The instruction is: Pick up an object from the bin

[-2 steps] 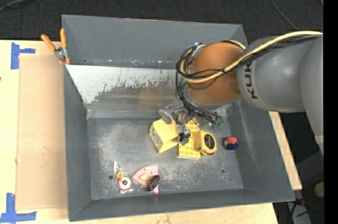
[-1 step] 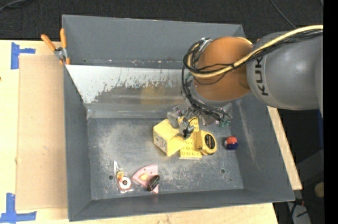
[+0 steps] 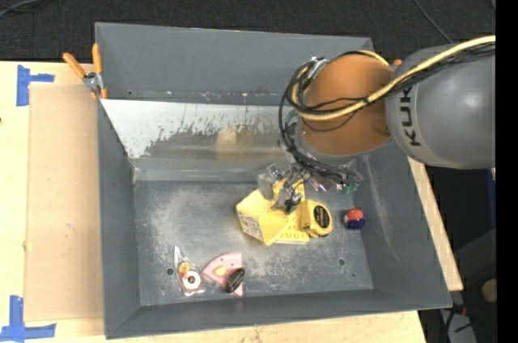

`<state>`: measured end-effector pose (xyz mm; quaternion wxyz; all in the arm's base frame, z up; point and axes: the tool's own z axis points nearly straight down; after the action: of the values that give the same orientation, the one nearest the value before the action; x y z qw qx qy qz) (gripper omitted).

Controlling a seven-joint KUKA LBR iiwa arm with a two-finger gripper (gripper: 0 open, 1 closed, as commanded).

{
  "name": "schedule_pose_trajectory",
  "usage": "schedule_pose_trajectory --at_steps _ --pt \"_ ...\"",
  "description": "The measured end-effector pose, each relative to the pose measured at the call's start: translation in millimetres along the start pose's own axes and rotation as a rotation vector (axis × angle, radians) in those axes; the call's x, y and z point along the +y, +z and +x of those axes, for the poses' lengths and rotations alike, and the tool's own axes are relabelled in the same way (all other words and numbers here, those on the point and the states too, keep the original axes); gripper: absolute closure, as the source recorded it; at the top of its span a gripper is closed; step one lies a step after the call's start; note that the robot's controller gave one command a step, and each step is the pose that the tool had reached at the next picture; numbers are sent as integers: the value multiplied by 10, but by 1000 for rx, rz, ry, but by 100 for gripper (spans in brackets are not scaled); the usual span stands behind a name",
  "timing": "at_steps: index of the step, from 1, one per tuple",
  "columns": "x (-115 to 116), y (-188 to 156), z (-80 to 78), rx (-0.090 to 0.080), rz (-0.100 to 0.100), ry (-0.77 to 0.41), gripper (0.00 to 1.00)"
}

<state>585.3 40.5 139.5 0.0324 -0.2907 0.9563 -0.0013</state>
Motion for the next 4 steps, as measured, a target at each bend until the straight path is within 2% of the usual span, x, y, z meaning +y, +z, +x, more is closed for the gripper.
schedule_pose_trajectory --at_steps 1,2,3,4 --pt "-52 -248 87 -2 1 -157 100" --pt "16 12 51 1 -3 -417 100" --pt "492 -5 -286 0 -2 -414 100" --pt "839 -10 -484 -3 -4 -382 100"
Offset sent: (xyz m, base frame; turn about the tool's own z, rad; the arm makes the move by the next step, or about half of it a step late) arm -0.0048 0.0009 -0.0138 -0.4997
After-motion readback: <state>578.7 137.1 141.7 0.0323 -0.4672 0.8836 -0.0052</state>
